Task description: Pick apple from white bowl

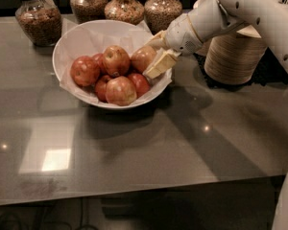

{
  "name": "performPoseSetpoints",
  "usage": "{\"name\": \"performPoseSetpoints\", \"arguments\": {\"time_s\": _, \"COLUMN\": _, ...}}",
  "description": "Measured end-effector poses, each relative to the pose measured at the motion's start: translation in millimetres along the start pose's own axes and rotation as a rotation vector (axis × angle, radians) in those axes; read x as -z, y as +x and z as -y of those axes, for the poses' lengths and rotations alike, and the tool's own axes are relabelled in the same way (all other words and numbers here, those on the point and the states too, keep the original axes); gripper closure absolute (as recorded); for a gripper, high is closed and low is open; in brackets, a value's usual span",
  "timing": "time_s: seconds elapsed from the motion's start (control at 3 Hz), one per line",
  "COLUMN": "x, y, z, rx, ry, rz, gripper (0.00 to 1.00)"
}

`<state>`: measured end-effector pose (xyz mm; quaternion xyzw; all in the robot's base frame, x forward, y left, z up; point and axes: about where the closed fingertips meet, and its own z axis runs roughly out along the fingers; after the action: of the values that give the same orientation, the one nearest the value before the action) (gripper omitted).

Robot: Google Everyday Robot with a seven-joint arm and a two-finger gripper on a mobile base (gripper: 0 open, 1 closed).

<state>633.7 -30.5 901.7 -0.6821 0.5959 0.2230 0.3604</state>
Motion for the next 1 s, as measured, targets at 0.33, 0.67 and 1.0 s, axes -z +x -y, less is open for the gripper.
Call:
{"name": "performPoseSetpoints", "arguments": {"time_s": 0.33, "x": 12, "y": -14, "z": -4, "rx": 0.014, "ry": -0.007, "rz": 0.076, "gripper": 1.00}}
{"name": "performPoseSetpoints", "arguments": {"time_s": 0.67, "x": 37, "y": -40, "z": -10, "rx": 0.040, "ry": -0.024, "rz": 0.198, "gripper": 1.00}}
{"name": "performPoseSetpoints", "arguments": {"time_s": 1.0, "x": 61, "y": -63, "z": -20, "rx": 0.069, "ry": -0.038, "rz": 0.282, "gripper": 1.00}}
